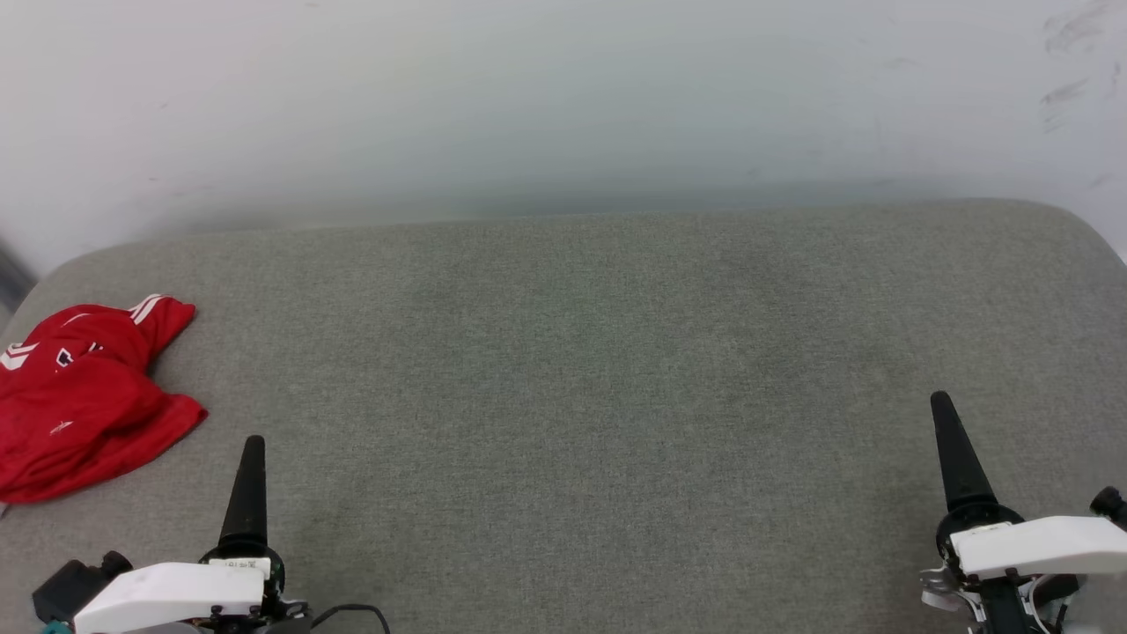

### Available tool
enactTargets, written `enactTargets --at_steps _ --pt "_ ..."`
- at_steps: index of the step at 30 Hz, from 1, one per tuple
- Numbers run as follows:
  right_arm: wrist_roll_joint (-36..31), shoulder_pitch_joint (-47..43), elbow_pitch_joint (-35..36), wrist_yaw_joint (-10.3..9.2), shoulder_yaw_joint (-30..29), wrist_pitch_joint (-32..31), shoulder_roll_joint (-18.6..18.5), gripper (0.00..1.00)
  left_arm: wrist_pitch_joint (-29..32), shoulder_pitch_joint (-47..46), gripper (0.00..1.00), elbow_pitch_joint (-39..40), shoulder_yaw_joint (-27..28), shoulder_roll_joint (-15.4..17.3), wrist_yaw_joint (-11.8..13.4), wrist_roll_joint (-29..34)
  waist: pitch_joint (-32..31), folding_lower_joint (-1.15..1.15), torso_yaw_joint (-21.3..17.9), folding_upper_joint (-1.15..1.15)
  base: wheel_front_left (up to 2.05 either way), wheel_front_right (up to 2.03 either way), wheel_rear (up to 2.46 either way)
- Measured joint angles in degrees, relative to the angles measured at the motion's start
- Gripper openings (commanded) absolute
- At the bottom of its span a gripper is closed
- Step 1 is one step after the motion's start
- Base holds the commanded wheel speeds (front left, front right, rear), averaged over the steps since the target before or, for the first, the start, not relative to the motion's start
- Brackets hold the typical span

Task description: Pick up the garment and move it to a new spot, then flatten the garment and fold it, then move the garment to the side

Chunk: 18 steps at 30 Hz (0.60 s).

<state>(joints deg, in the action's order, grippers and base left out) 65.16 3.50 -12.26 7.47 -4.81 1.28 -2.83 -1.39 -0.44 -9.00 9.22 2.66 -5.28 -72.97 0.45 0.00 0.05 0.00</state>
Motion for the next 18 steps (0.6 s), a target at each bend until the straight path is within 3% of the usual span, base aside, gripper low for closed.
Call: enactTargets --at_steps 18 --pt "-27.52 0.85 7.90 0.01 3.93 3.54 0.01 1.00 -3.46 0.33 1.00 10.91 -2.05 0.03 1.43 23.48 0.28 0.00 -0.25 0.00 0.00 0.00 0.00"
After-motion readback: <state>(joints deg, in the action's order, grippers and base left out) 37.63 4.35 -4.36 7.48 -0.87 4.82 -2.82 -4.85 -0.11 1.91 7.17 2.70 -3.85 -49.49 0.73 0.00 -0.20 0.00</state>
